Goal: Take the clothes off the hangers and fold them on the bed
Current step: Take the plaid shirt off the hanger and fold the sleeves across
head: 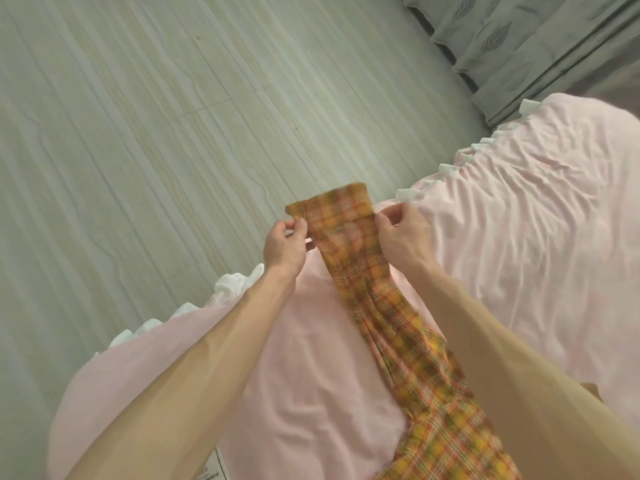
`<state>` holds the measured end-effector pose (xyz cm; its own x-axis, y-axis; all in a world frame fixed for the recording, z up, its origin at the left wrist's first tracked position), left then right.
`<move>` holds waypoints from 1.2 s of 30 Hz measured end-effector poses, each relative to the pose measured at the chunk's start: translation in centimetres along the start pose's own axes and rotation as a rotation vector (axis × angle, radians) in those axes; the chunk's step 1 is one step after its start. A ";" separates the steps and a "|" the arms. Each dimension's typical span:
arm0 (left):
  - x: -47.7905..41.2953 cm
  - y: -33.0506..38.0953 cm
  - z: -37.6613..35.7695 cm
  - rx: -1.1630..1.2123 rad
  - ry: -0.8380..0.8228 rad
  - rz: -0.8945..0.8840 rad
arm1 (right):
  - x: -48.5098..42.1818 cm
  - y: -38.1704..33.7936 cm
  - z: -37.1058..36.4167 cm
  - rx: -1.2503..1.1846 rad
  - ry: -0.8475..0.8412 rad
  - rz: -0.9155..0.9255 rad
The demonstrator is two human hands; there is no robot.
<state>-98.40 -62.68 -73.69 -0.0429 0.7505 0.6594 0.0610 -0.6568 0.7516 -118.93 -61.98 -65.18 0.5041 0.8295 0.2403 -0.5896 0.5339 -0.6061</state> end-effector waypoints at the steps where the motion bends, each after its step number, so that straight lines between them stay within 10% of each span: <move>1: -0.1 -0.2 0.2 -0.027 0.018 0.004 | 0.0 -0.2 0.2 0.034 0.022 0.039; 11: 0.2 -2.2 -1.3 0.333 0.019 0.267 | 0.4 2.4 -6.0 -0.232 -0.603 -0.425; 21: 0.5 -3.2 1.0 0.219 0.188 0.185 | -1.3 -1.4 -4.2 -0.305 -0.434 -0.143; 28: 5.8 1.4 -2.9 0.389 -0.286 0.142 | 3.6 1.5 -2.2 -0.585 -0.705 -0.478; 32: 10.0 3.9 -5.4 0.308 -0.527 0.117 | 4.9 2.0 2.2 -0.681 -0.702 -0.312; 36: 13.0 5.3 -5.5 0.099 -0.258 -0.141 | 6.3 2.6 8.2 -0.640 -0.430 -0.181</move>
<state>-104.17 -56.75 -61.03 0.1954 0.8360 0.5128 0.1703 -0.5439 0.8217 -122.47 -54.00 -59.03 0.1925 0.7991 0.5695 0.0214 0.5768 -0.8166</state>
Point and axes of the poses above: each hand's wrist, its own x-axis away from the middle knuckle, its own z-axis out of the back of the hand, y = z × x, the point moved 6 cm from there along -x, towards the middle knuckle
